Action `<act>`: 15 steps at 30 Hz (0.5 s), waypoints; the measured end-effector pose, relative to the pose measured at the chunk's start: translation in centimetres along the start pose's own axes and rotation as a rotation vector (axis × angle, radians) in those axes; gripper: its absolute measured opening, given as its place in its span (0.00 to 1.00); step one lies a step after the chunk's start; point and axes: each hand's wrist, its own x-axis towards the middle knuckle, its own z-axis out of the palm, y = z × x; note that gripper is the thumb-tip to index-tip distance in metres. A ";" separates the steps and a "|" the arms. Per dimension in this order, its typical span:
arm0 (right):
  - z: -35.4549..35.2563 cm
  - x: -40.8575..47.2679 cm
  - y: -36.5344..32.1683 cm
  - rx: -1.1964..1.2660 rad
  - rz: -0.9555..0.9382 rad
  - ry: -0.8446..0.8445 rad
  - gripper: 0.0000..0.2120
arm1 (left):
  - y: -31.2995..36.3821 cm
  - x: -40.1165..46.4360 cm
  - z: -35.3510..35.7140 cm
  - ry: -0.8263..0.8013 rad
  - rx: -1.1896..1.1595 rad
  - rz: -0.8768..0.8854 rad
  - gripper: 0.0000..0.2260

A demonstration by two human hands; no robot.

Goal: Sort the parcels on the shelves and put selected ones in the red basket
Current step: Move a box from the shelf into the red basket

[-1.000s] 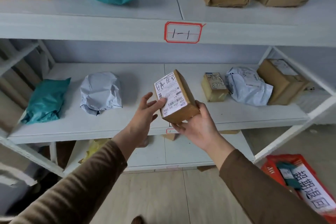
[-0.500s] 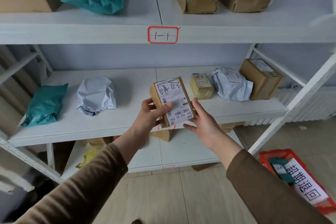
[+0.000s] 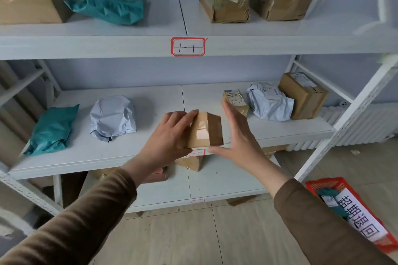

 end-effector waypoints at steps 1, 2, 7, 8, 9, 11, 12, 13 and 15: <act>-0.1 0.2 0.0 -0.110 -0.068 -0.040 0.61 | -0.2 0.5 -0.2 -0.056 0.072 0.068 0.49; 0.0 0.2 -0.1 -0.175 -0.103 -0.081 0.60 | -0.1 1.1 -0.5 -0.093 0.116 0.120 0.49; 1.2 -0.2 1.5 0.175 0.100 -0.009 0.49 | 0.5 2.8 -1.1 -0.011 0.049 0.148 0.40; 1.4 -0.4 1.8 0.365 0.209 0.054 0.45 | 0.4 2.9 -1.0 0.055 -0.021 0.057 0.39; 1.4 -0.5 1.9 0.558 0.317 0.114 0.41 | 0.5 2.9 -0.8 0.116 -0.151 -0.071 0.40; 1.6 -0.6 2.3 0.945 0.464 0.172 0.34 | 1.6 2.8 -0.3 0.142 -0.575 -0.387 0.41; 1.7 -0.6 2.5 1.095 0.516 0.189 0.30 | 2.5 2.9 0.3 0.110 -0.826 -0.524 0.42; 1.8 -0.6 2.5 1.201 0.557 0.206 0.27 | 3.4 2.9 0.9 0.062 -1.034 -0.620 0.43; 2.0 -0.7 2.3 1.306 0.614 0.245 0.25 | 5.0 2.9 2.2 -0.050 -1.244 -0.706 0.42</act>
